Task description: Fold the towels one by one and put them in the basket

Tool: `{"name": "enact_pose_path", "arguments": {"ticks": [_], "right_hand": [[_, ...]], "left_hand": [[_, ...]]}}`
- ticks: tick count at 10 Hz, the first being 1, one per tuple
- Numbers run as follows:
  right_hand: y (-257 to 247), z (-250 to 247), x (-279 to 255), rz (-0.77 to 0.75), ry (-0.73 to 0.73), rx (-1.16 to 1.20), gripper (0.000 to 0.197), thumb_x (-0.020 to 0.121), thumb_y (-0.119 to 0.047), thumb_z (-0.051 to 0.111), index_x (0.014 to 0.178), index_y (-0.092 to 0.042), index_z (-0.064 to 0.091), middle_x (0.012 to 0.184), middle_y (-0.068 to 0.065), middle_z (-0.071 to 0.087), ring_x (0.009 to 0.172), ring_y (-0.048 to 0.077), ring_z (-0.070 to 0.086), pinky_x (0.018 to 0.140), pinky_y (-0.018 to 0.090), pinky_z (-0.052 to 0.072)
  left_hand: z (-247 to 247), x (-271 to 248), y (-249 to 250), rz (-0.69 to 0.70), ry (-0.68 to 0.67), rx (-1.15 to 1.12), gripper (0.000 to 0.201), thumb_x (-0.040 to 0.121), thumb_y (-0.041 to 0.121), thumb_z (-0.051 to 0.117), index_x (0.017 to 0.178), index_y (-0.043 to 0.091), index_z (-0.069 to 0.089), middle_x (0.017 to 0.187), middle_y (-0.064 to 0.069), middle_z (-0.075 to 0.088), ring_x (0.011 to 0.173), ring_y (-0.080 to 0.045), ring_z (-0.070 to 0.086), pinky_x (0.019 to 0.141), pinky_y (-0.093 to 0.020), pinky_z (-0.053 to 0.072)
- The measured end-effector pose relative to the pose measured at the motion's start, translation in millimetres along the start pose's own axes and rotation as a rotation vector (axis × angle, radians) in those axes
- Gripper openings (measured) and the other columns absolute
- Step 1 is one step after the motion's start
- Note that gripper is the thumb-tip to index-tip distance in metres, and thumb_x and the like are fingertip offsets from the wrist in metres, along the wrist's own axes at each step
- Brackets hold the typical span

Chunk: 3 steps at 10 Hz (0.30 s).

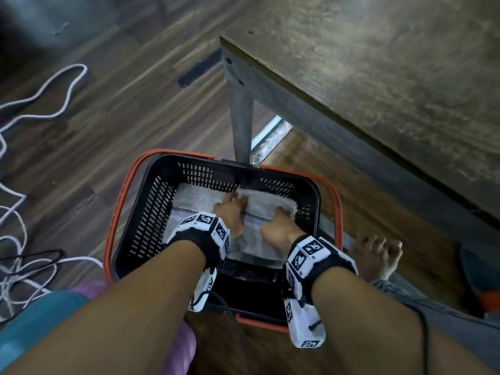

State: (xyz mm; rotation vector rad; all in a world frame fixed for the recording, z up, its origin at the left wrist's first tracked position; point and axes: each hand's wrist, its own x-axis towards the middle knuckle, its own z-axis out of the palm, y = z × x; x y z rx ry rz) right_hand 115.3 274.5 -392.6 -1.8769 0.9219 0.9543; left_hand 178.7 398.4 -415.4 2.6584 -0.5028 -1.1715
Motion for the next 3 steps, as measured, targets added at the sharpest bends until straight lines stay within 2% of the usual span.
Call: {"name": "enact_pose_path", "arguments": {"ticks": [1, 2, 3], "right_hand": [[-3.1, -4.3, -5.2, -0.015, -0.018, -0.024, 0.072, 0.098, -0.013, 0.046, 0.161, -0.008, 0.012, 0.162, 0.018, 0.03, 0.137, 0.036, 0.046, 0.104, 0.038, 0.047], [-8.8, -16.0, -18.4, -0.066, -0.005, -0.024, 0.059, 0.097, -0.014, 0.046, 0.154, -0.003, 0.032, 0.142, 0.016, 0.05, 0.12, 0.031, 0.053, 0.102, 0.039, 0.046], [-18.7, -33.9, -46.1, -0.136, 0.015, -0.053, 0.047, 0.099, -0.023, 0.048, 0.142, -0.002, 0.049, 0.138, 0.018, 0.055, 0.122, 0.032, 0.055, 0.098, 0.036, 0.045]], "left_hand": [[-10.1, -6.0, 3.5, 0.0, 0.005, 0.028, 0.061, 0.096, 0.004, 0.05, 0.153, 0.019, 0.034, 0.16, -0.01, 0.024, 0.134, -0.037, 0.045, 0.109, -0.042, 0.043], [-29.9, -17.3, 11.1, -0.017, 0.059, -0.02, 0.042, 0.094, 0.009, 0.056, 0.135, 0.012, 0.054, 0.141, -0.014, 0.05, 0.124, -0.032, 0.054, 0.103, -0.035, 0.046], [-53.9, -37.6, 23.9, 0.044, 0.133, -0.025, 0.03, 0.097, 0.009, 0.05, 0.122, 0.005, 0.065, 0.13, -0.015, 0.063, 0.117, -0.03, 0.06, 0.101, -0.035, 0.048]]}}
